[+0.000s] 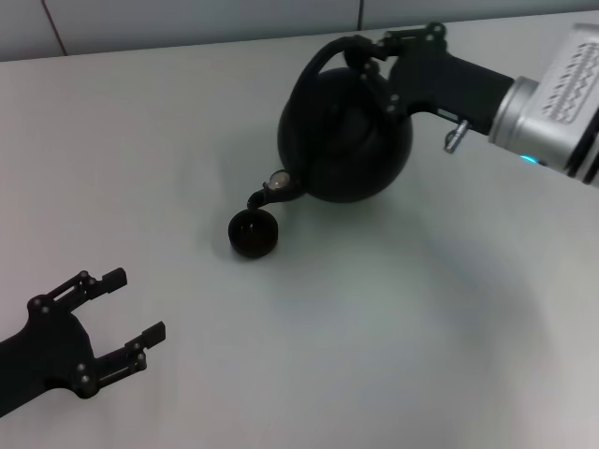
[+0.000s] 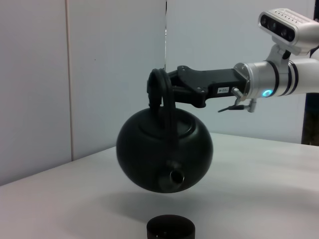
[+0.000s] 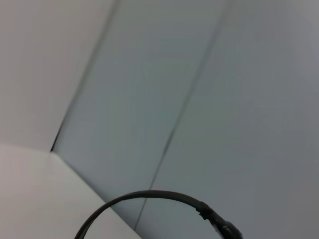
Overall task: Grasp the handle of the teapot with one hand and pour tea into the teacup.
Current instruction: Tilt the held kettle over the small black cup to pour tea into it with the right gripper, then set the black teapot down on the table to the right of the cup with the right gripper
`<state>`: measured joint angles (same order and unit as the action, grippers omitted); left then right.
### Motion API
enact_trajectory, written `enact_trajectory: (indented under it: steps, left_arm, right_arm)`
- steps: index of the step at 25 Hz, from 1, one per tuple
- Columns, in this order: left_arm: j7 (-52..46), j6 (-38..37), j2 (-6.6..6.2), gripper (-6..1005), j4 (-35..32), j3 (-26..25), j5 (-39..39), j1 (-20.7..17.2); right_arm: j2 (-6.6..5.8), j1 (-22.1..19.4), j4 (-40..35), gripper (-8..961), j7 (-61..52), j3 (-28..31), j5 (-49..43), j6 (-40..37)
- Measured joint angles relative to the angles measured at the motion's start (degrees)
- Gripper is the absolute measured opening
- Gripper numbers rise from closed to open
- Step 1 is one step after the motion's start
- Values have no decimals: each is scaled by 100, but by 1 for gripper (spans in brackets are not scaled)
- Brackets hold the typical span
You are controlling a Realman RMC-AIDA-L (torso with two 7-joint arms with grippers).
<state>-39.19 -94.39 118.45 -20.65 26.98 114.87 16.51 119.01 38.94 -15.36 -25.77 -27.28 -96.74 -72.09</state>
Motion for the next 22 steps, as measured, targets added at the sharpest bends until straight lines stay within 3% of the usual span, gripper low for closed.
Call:
enact_trajectory:
  steps: [2,10,22]
  left_arm:
    - [0,-1,-3,802,0,-1,0,0]
    - [-1,-15,-11,802,0,0,0,2]
    - [-13,-4,-27,802,0,0,0,87]
  right_arm:
    - [-3,-179,-69,84,-620,40,71,-31]
    - [11,-610,27,90,-1226,50,643,-130]
    - [33,-882,783,100,-560,58,1615,206]
